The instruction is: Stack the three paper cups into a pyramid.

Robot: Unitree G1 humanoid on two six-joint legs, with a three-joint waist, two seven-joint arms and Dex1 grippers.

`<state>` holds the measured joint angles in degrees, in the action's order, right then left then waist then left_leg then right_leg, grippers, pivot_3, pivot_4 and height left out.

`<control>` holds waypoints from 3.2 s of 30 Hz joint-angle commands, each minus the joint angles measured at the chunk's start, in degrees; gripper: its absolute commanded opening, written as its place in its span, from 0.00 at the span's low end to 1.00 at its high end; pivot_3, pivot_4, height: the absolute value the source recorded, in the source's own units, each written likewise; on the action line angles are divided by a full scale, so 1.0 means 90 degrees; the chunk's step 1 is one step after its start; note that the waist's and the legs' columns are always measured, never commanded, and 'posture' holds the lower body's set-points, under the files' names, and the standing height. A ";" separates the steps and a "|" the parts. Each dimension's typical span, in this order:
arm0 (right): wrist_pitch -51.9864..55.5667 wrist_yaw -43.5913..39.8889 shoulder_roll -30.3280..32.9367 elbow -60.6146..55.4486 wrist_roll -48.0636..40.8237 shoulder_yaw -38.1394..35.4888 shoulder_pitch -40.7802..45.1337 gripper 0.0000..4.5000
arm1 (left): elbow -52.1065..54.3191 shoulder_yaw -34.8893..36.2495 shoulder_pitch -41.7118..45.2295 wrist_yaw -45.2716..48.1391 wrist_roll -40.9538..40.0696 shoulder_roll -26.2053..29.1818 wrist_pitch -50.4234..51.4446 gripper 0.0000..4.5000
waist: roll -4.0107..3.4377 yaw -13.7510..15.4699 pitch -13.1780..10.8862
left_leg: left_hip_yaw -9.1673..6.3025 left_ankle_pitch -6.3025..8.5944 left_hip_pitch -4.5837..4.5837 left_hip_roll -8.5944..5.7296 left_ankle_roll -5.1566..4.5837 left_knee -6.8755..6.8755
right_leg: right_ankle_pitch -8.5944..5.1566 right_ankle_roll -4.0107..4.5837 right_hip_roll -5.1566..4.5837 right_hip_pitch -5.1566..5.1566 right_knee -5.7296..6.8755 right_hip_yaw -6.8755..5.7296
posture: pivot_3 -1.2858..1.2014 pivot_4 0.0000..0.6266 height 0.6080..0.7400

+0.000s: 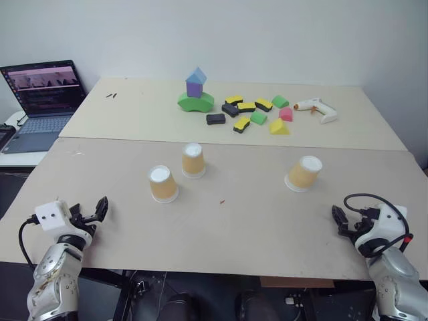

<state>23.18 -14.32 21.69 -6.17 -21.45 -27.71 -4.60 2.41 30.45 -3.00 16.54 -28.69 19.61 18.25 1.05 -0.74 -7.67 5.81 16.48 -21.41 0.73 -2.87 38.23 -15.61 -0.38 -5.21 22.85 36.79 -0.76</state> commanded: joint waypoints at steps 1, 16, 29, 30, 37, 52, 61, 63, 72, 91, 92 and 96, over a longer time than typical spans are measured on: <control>-0.0235 0.0021 0.0021 -0.0028 0.0000 -0.0049 0.0165 1.00 | 0.0191 -0.0086 0.0022 0.0013 0.0064 0.0059 -0.0066 0.98 | 0.0000 0.0000 0.0000 | 0.0000 0.0000 0.0000 0.0000 0.0000 0.0000 | 0.0000 0.0000 0.0000 0.0000 0.0000 0.0000 | 0.52 0.24 1.00; 0.1983 -0.2540 0.2164 -0.2159 -0.1632 0.1051 0.0685 1.00 | 0.1200 -0.0513 0.0215 0.1235 -0.0759 0.1274 0.1348 0.98 | 0.0006 -0.0024 -0.0005 | -0.0001 -0.0013 -0.0007 0.0000 -0.0030 0.0002 | 0.0000 0.0000 0.0000 0.0010 0.0004 0.0002 | 0.52 0.24 1.00; 0.2845 -0.2809 0.2488 -0.2873 -0.2217 0.2528 0.2631 1.00 | 0.1051 -0.1413 0.0902 0.2733 -0.0607 0.2542 0.1742 0.98 | 0.0021 0.0093 -0.0013 | -0.0028 -0.0035 -0.0094 0.0000 -0.0005 0.0033 | 0.0001 0.0014 0.0001 0.0061 -0.0013 -0.0037 | 0.52 0.24 1.00; 0.2825 -0.2808 0.2486 -0.2847 -0.2188 0.2562 0.2642 1.00 | 0.0997 -0.1490 0.0967 0.2859 -0.0558 0.2618 0.1692 0.98 | 0.0021 0.0093 -0.0013 | -0.0028 -0.0033 -0.0097 0.0000 -0.0008 0.0035 | 0.0002 0.0013 0.0001 0.0061 -0.0014 -0.0038 | 0.52 0.24 1.00; 0.2748 -0.2652 0.2301 -0.2772 -0.2005 0.2663 0.2508 1.00 | 0.0214 -0.2233 0.1871 0.3942 -0.0109 0.2967 0.1214 0.98 | 0.0023 0.0089 -0.0015 | -0.0028 -0.0031 -0.0097 0.0000 -0.0012 0.0056 | 0.0002 0.0012 0.0001 0.0058 0.0000 -0.0038 | 0.52 0.24 1.00; 0.2768 -0.2238 0.2059 -0.2951 -0.1984 0.2482 0.2431 1.00 | -0.2285 -0.3518 0.3958 0.5296 0.1044 0.2279 -0.0237 0.98 | 0.0026 0.0128 -0.0017 | -0.0023 -0.0026 -0.0124 -0.0002 -0.0038 0.0105 | 0.0007 -0.0005 0.0027 0.0058 0.0023 -0.0059 | 0.52 0.24 1.00; 0.2779 -0.1994 0.2017 -0.3122 -0.2018 0.2357 0.2237 1.00 | -0.2530 -0.3588 0.4548 0.5590 0.1209 0.2050 -0.0333 0.98 | 0.0028 0.0144 -0.0017 | -0.0040 -0.0017 -0.0174 0.0007 -0.0056 0.0178 | 0.0014 -0.0023 0.0084 0.0071 0.0034 -0.0065 | 0.52 0.24 1.00; 0.2769 -0.1966 0.2017 -0.3139 -0.2015 0.2359 0.2203 1.00 | -0.2499 -0.3537 0.4629 0.5609 0.1157 0.2033 -0.0273 0.98 | 0.0027 0.0139 -0.0017 | -0.0040 -0.0014 -0.0177 0.0007 -0.0061 0.0180 | 0.0018 -0.0030 0.0084 0.0070 0.0035 -0.0062 | 0.52 0.24 1.00; 0.2752 -0.1886 0.1986 -0.3147 -0.2043 0.2363 0.2224 1.00 | -0.2431 -0.3575 0.4627 0.5673 0.1204 0.2040 -0.0241 0.98 | 0.0027 0.0142 -0.0017 | -0.0039 -0.0003 -0.0197 0.0005 -0.0080 0.0207 | 0.0030 -0.0051 0.0087 0.0073 0.0034 -0.0070 | 0.52 0.24 1.00; 0.2944 -0.2078 0.2433 -0.3061 -0.2326 0.1818 0.2714 1.00 | -0.1269 -0.3747 0.4939 0.5828 0.0582 0.1636 0.0769 0.72 | 0.0027 0.0175 -0.0017 | -0.0039 0.0002 -0.0211 0.0002 -0.0089 0.0230 | 0.0036 -0.0063 0.0087 0.0074 0.0035 -0.0088 | 0.52 0.24 1.00; 0.2959 -0.2148 0.2513 -0.3077 -0.2382 0.1754 0.2737 1.00 | -0.1095 -0.3815 0.5016 0.5887 0.0481 0.1533 0.0916 0.72 | 0.0027 0.0191 -0.0017 | -0.0041 0.0004 -0.0213 0.0001 -0.0092 0.0235 | 0.0037 -0.0064 0.0087 0.0073 0.0034 -0.0091 | 0.52 0.24 1.00; 0.2974 -0.2326 0.2725 -0.3097 -0.2505 0.1652 0.2708 1.00 | -0.0775 -0.4166 0.5306 0.5964 0.0309 0.0964 0.1207 0.72 | 0.0027 0.0201 -0.0017 | -0.0045 0.0013 -0.0216 -0.0001 -0.0107 0.0253 | 0.0040 -0.0072 0.0087 0.0059 0.0026 -0.0097 | 0.52 0.24 1.00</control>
<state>49.88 -34.40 45.25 -32.22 -42.92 -11.02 19.62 -6.71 -6.05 43.30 69.71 -24.67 29.62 28.39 1.29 1.08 -7.82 5.42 16.61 -23.36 0.72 -3.85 40.51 -15.25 -1.05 -4.44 23.38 37.03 -1.60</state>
